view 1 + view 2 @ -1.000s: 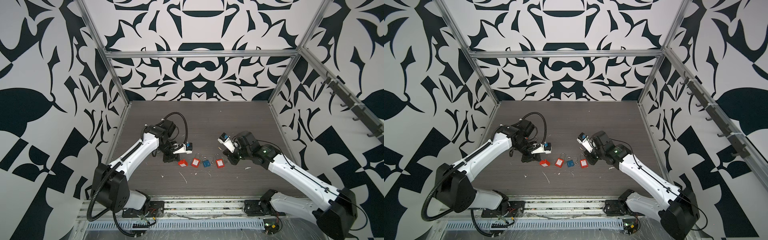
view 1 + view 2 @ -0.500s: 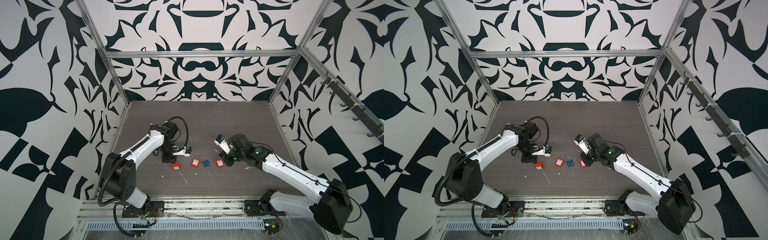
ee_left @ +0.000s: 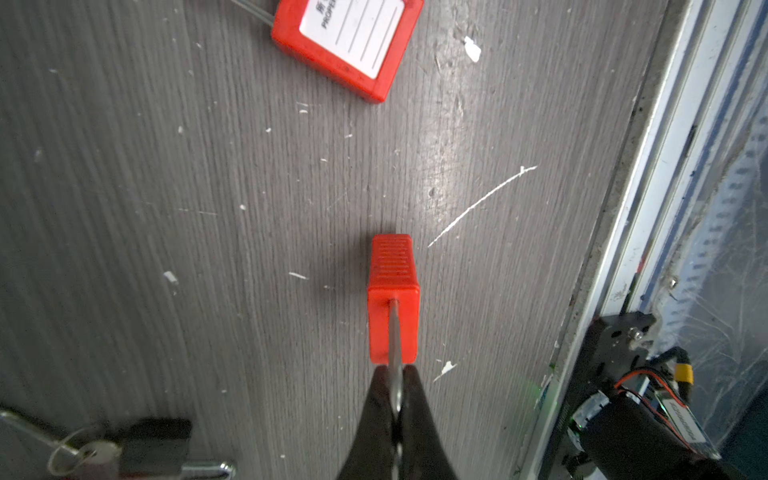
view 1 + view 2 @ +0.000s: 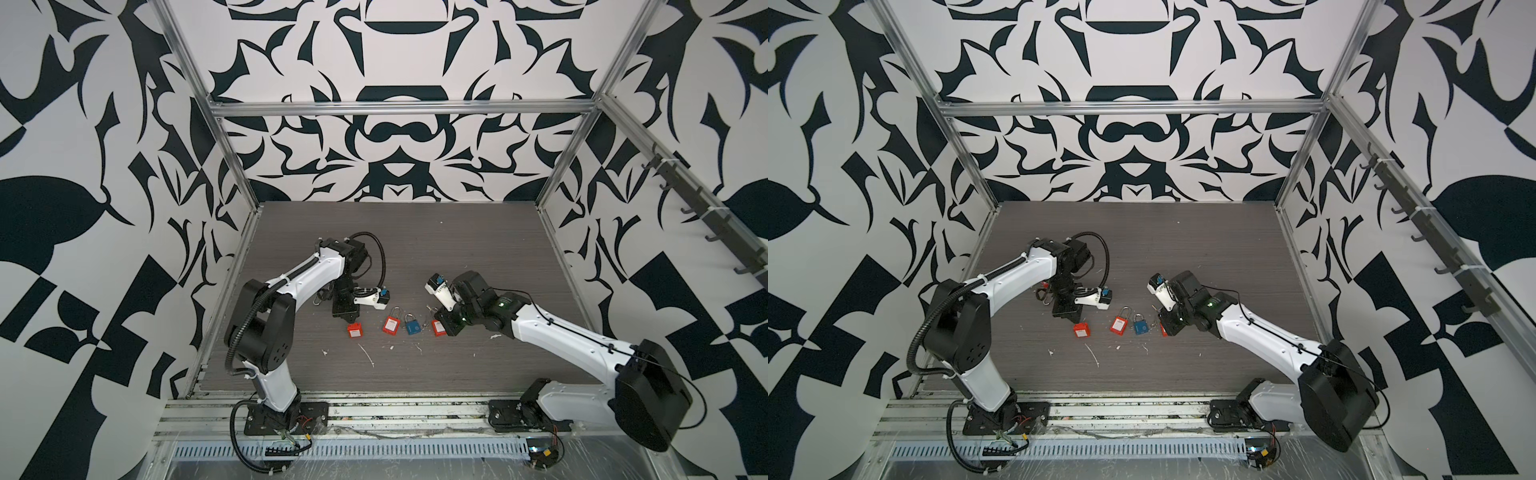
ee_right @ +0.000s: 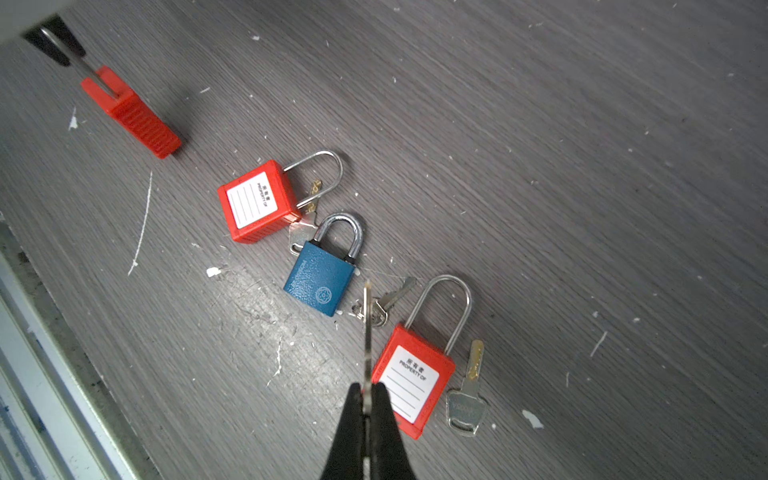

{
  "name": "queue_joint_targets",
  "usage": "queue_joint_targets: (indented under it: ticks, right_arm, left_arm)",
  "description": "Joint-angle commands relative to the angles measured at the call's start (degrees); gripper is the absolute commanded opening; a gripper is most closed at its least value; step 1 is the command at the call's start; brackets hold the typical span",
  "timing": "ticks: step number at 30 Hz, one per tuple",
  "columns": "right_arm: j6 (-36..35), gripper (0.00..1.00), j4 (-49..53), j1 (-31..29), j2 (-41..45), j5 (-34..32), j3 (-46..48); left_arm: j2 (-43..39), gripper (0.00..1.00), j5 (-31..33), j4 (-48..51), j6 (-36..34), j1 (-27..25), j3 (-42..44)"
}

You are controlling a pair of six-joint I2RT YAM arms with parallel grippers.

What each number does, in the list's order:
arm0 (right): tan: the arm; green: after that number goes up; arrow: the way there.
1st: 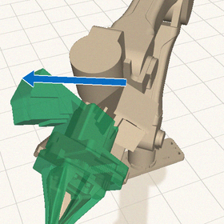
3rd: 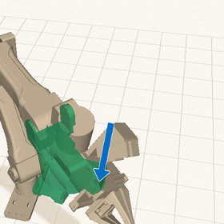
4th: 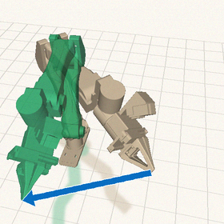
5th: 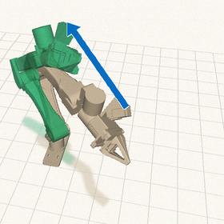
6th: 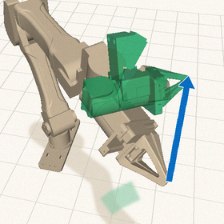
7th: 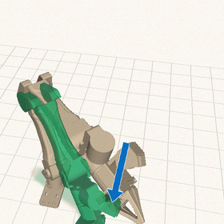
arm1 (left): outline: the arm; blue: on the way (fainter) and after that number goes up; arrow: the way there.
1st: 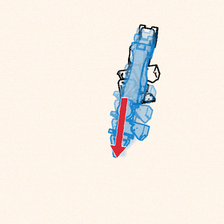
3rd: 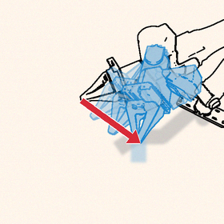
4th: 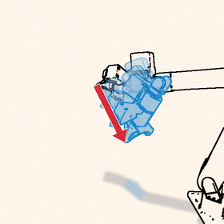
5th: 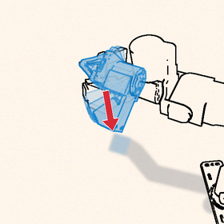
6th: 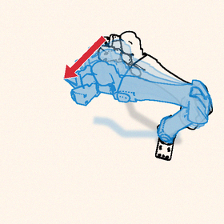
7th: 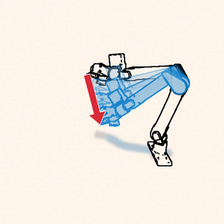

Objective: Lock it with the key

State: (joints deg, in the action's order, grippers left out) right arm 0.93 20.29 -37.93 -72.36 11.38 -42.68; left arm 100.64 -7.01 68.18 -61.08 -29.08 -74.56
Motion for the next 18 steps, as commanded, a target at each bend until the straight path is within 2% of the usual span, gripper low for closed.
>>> queue_joint_targets:
  ticks: [1, 3, 7, 13, 18]
  right_arm:
    - [1.82, 0.0, -1.31, -0.22, 0.12, 0.92, -1.79]
    - [2.47, 0.0, -1.39, -0.26, -0.22, 1.02, -2.02]
    - [3.57, 0.0, -0.97, -0.22, -0.63, 0.46, -1.92]
    - [7.03, 0.0, -0.41, -0.3, 0.05, 0.07, -2.2]
    - [13.56, 0.0, 1.33, -0.37, -1.26, -0.3, -4.56]
  left_arm:
    - [2.11, 0.0, -0.6, 3.47, -0.67, -0.25, -2.07]
    - [3.4, 0.0, -0.76, 3.34, -0.24, -0.27, -3.51]
    - [6.49, 0.15, -0.52, 3.41, 0.21, -0.59, -6.38]
    - [8.82, 0.23, 0.1, 0.3, 0.43, -0.68, -7.91]
    - [10.32, 0.28, -0.92, -2.4, 1.81, -0.47, -8.86]
